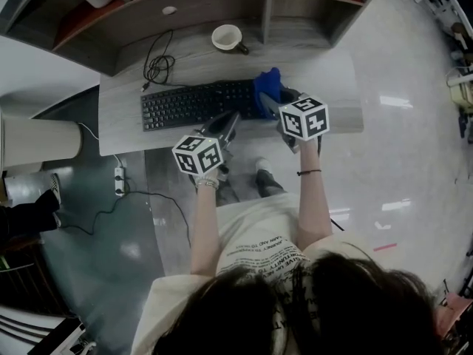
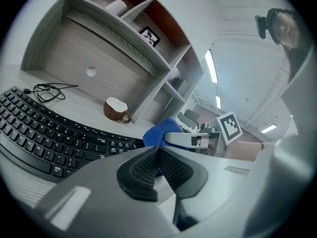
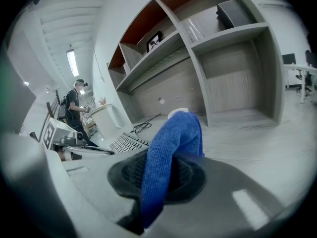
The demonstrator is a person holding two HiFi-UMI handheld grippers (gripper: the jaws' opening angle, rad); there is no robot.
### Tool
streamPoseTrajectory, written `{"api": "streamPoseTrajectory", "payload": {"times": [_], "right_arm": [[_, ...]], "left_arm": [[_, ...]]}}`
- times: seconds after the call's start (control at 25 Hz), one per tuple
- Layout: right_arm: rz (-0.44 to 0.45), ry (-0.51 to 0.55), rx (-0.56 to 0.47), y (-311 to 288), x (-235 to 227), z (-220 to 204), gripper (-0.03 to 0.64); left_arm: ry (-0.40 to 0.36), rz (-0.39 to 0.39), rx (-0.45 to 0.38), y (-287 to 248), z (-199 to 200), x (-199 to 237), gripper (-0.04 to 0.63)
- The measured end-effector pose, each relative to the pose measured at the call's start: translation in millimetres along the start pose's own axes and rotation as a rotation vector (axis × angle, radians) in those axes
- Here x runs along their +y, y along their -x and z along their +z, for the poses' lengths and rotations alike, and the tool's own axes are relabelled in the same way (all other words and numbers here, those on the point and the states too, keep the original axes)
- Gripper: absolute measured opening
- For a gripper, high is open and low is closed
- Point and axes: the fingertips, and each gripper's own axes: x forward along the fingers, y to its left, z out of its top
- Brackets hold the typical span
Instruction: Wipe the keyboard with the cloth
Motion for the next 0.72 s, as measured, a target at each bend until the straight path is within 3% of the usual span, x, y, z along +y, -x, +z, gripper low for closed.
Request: {"api": "streamPoseTrajectory", "payload": {"times": [0.72], "right_arm": [[-0.041, -0.033, -0.010, -29.1, 25.5, 5.1, 0.058]], "left_arm": [[-0.001, -0.027, 0.011, 28.8, 13.7, 31.4, 0.005]]}}
